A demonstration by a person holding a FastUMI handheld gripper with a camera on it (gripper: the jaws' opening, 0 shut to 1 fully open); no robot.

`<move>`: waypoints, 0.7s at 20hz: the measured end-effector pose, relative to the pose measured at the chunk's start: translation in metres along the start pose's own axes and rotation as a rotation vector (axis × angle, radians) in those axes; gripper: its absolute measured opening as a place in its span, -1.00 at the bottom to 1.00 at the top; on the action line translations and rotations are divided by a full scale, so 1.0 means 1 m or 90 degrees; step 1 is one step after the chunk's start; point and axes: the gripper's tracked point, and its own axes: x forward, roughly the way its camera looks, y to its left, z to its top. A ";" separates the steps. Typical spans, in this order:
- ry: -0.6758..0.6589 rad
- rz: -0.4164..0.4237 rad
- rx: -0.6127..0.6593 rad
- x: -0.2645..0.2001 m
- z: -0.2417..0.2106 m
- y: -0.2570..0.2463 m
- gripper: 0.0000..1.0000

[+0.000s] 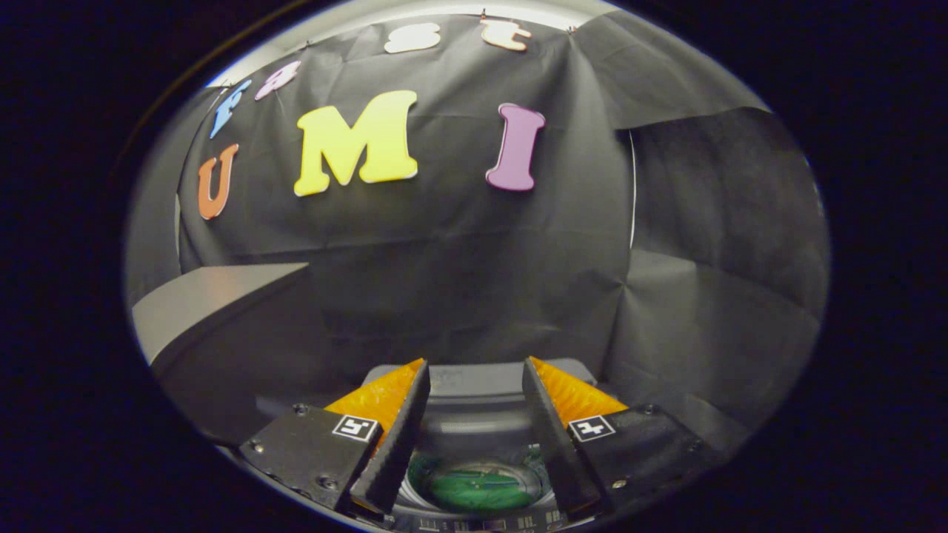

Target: Put the clothes into the washing machine and then close the washing machine lid.

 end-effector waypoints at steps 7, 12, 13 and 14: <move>0.008 -0.010 -0.031 -0.037 -0.028 0.000 0.60; 0.021 -0.012 -0.032 -0.077 -0.053 0.005 0.61; 0.020 -0.011 -0.037 -0.086 -0.056 0.008 0.62; 0.020 -0.010 -0.040 -0.099 -0.060 0.009 0.62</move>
